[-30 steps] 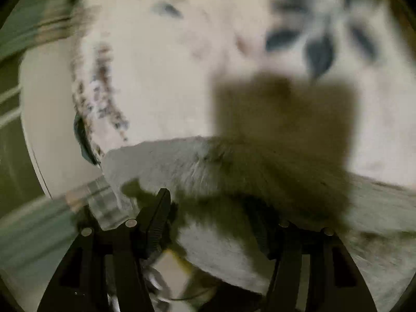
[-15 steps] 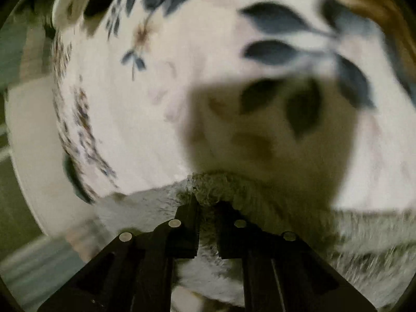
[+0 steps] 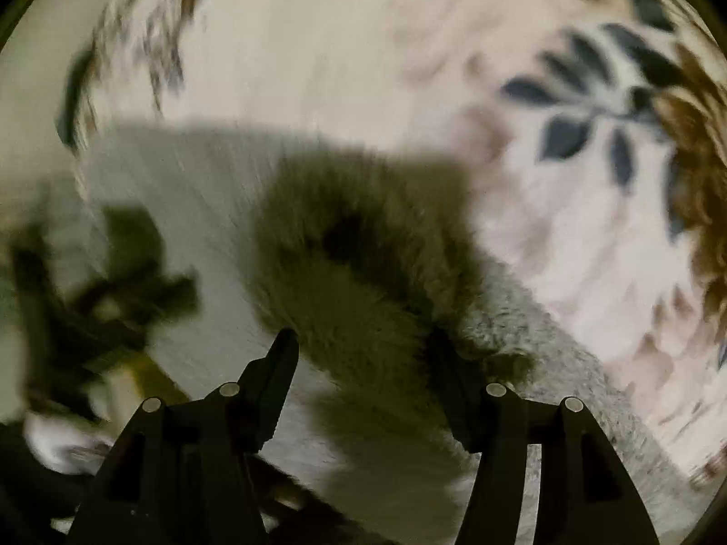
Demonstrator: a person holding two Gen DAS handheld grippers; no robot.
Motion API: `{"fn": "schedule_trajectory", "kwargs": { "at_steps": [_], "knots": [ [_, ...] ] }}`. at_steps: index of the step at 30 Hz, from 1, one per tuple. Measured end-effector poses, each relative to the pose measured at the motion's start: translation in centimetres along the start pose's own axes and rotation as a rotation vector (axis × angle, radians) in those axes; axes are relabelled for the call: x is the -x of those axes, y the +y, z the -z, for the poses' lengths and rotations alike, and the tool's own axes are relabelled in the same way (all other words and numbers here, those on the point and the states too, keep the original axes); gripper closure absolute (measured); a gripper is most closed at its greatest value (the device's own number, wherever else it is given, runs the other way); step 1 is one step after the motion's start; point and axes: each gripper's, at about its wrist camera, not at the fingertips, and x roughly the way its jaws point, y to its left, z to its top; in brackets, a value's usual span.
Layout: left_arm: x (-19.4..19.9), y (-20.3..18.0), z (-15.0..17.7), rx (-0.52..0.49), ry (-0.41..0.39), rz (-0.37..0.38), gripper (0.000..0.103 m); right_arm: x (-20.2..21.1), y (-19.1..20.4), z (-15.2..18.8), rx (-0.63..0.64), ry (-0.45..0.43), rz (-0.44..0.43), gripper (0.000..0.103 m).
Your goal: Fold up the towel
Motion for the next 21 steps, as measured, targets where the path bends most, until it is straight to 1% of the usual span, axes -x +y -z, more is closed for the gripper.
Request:
{"fn": "schedule_trajectory", "kwargs": {
  "at_steps": [2, 5, 6, 7, 9, 10, 11, 12, 13, 14, 15, 16, 17, 18, 19, 21],
  "knots": [
    [-0.7, 1.2, 0.4, -0.009, 0.008, -0.016, 0.036, 0.1, 0.3, -0.1, 0.023, -0.058, 0.056, 0.091],
    [-1.6, 3.6, 0.8, -0.021, 0.012, -0.031, 0.036, 2.3, -1.3, -0.5, -0.086, -0.178, 0.049, 0.092],
    [-1.8, 4.3, 0.9, -0.026, 0.015, -0.038, 0.036, 3.0, -2.3, -0.4, -0.123, -0.229, 0.067, 0.094],
    [-1.7, 4.6, 1.0, -0.027, 0.016, -0.040, 0.036, 3.1, -2.9, -0.4, -0.145, -0.236, 0.058, 0.095],
    [-1.1, 5.5, 1.3, -0.009, 0.012, -0.022, 0.035, 2.2, -4.5, -0.3, -0.196, -0.177, -0.029, 0.095],
    [-0.3, 6.7, 1.7, 0.013, 0.005, -0.004, 0.035, 1.8, -4.7, -0.3, -0.223, -0.161, -0.054, 0.091],
    [0.3, 7.7, 1.9, 0.030, -0.003, 0.008, 0.035, 2.1, -5.0, 0.1, -0.247, -0.165, -0.069, 0.081],
    [1.1, 9.7, 2.1, 0.056, -0.012, 0.022, 0.035, 2.6, -5.0, 0.7, -0.261, -0.170, -0.086, 0.073],
    [2.0, 11.1, 3.0, 0.085, -0.020, 0.034, 0.035, 2.7, -4.0, 1.0, -0.278, -0.179, -0.097, 0.050],
    [2.7, 12.9, 3.5, 0.118, -0.028, 0.040, 0.035, 3.6, -3.7, 2.2, -0.308, -0.204, -0.116, 0.036],
    [3.2, 14.7, 4.0, 0.146, -0.032, 0.037, 0.035, 4.6, -3.9, 4.3, -0.364, -0.242, -0.162, 0.036],
    [3.5, 16.8, 4.5, 0.182, -0.033, 0.027, 0.035, 5.4, -3.9, 6.2, -0.411, -0.256, -0.192, 0.036],
    [3.6, 19.1, 4.9, 0.222, -0.030, 0.021, 0.035, 5.6, -4.0, 8.6, -0.485, -0.267, -0.232, 0.036],
    [3.5, 21.5, 5.2, 0.268, -0.022, 0.016, 0.035, 5.4, -3.8, 10.4, -0.539, -0.272, -0.261, 0.036],
    [3.4, 22.9, 5.5, 0.304, -0.015, 0.012, 0.036, 4.8, -3.3, 12.5, -0.602, -0.275, -0.296, 0.036],
    [2.8, 27.1, 5.7, 0.387, 0.000, 0.018, 0.036, 2.6, -2.5, 17.1, -0.736, -0.258, -0.366, 0.036]
  ]
}}
